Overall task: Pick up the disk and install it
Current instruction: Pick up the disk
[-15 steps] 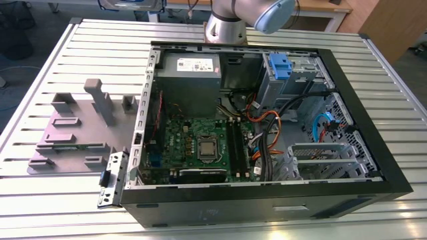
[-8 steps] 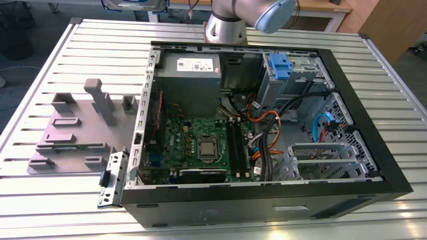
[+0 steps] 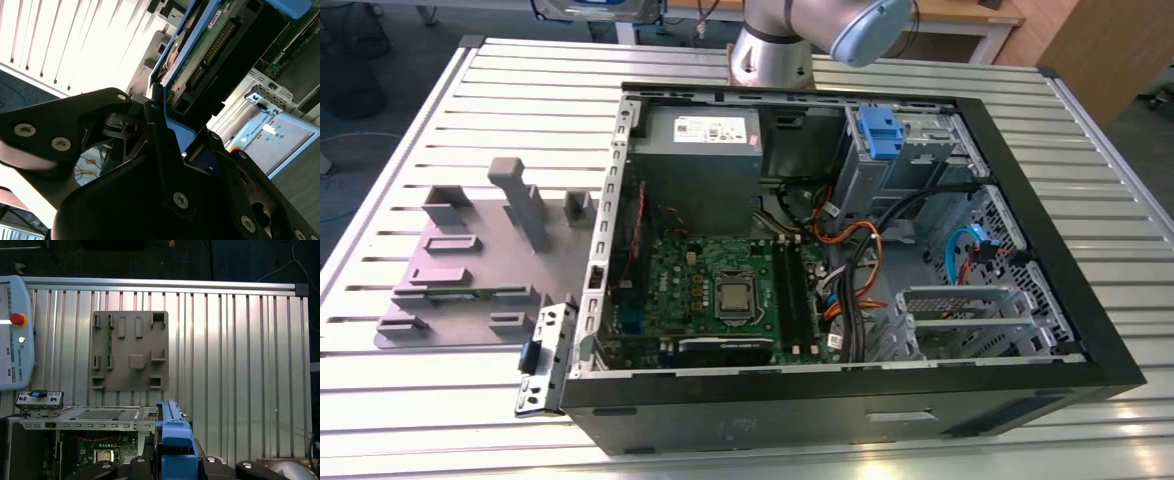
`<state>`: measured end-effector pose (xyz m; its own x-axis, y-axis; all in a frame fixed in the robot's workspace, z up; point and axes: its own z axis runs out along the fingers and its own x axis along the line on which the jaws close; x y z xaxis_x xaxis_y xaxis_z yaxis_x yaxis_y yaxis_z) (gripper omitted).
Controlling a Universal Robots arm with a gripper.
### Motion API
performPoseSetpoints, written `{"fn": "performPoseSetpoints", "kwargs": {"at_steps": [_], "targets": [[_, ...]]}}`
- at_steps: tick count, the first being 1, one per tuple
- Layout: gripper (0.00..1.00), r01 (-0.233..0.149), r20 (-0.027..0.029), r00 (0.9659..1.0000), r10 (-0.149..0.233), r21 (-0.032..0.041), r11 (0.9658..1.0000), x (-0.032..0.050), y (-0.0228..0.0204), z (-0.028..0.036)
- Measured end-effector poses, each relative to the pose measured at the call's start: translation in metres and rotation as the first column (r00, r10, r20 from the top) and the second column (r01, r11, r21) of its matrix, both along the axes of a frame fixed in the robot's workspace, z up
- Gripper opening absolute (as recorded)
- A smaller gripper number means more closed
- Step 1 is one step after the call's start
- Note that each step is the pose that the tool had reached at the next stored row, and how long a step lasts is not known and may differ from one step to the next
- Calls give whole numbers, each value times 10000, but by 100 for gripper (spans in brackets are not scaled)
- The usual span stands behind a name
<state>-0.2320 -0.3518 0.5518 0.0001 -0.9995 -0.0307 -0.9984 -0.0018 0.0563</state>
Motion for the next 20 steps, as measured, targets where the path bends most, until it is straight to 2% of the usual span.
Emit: {"fn": "performPoseSetpoints", "kwargs": {"at_steps": [20], "targets": [[37, -1, -14, 10000, 1, 0, 10000, 160, 0, 0]]}}
